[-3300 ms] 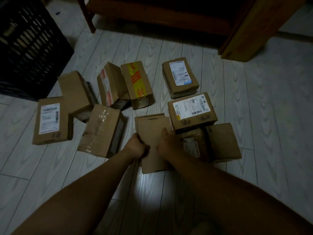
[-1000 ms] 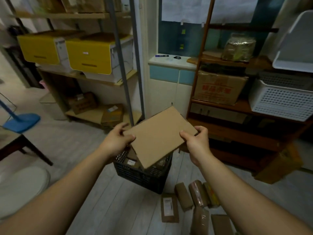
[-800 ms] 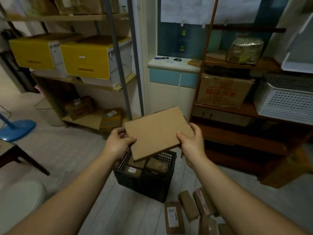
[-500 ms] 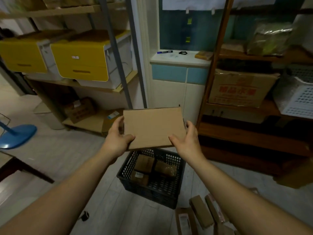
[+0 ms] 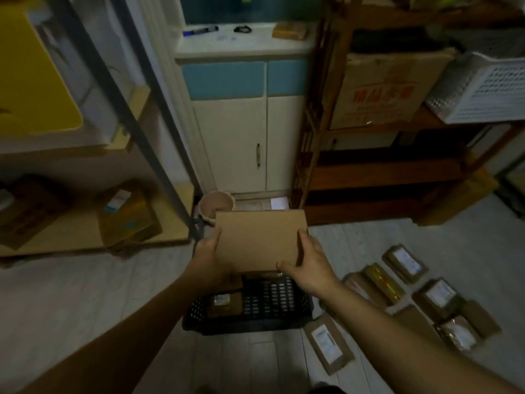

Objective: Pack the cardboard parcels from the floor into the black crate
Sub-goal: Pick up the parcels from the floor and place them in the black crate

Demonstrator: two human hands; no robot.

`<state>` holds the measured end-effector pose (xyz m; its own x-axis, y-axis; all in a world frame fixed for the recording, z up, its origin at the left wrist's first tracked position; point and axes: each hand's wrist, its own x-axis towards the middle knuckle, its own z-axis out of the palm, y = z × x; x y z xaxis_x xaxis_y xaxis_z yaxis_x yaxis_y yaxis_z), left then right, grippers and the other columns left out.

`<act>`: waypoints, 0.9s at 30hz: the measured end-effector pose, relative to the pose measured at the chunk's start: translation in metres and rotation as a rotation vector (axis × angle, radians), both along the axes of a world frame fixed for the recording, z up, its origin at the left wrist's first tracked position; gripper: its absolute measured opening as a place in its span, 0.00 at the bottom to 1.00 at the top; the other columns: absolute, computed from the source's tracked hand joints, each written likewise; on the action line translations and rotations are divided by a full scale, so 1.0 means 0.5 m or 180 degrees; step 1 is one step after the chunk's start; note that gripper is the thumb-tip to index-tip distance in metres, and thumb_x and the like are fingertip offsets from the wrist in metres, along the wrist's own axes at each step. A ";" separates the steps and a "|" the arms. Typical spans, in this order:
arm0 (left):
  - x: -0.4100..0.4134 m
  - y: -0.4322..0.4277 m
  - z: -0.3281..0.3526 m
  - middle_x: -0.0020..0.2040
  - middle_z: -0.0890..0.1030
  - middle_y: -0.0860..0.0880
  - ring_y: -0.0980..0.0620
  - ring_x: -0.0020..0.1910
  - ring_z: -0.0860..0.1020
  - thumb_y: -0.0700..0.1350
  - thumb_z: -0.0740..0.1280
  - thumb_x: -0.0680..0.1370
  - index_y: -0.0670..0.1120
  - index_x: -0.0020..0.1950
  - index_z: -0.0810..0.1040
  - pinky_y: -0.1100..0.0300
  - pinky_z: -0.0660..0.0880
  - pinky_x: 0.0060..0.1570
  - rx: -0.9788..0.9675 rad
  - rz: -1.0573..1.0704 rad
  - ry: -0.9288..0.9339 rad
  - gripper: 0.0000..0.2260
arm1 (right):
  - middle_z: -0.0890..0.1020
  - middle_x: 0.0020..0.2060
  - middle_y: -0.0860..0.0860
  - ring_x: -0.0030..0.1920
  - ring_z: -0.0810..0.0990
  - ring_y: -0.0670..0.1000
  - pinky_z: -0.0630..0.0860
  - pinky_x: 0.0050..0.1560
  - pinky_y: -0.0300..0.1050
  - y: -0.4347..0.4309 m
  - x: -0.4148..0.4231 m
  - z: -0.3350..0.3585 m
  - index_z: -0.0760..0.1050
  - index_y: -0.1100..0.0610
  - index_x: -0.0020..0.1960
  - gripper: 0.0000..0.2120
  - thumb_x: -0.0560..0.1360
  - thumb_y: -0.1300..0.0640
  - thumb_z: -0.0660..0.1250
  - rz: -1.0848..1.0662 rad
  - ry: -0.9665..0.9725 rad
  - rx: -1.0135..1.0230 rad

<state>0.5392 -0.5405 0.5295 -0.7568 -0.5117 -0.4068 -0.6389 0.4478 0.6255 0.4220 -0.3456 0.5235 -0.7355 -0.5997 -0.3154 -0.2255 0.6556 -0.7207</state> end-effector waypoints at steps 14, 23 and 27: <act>-0.063 -0.082 -0.838 0.77 0.54 0.44 0.45 0.74 0.59 0.45 0.70 0.75 0.47 0.77 0.50 0.56 0.60 0.71 0.0071 -0.0515 -0.0485 0.38 | 0.54 0.74 0.57 0.68 0.67 0.59 0.68 0.64 0.46 -0.079 -0.080 -0.793 0.41 0.48 0.78 0.48 0.71 0.38 0.68 0.0349 -0.0219 0.1131; -0.130 -0.110 -1.122 0.72 0.64 0.42 0.44 0.67 0.68 0.47 0.70 0.74 0.49 0.75 0.56 0.58 0.67 0.60 -0.0258 -0.0695 -0.0758 0.34 | 0.57 0.71 0.59 0.66 0.68 0.58 0.70 0.60 0.46 -0.111 -0.139 -1.085 0.44 0.48 0.77 0.46 0.71 0.39 0.69 0.0770 -0.0001 0.1566; -0.137 -0.109 -1.124 0.72 0.64 0.43 0.44 0.67 0.67 0.47 0.73 0.72 0.50 0.75 0.56 0.58 0.67 0.59 -0.0243 -0.0777 -0.0827 0.37 | 0.59 0.71 0.59 0.66 0.68 0.58 0.69 0.65 0.50 -0.112 -0.143 -1.083 0.44 0.48 0.76 0.47 0.70 0.42 0.71 0.0817 -0.0100 0.1760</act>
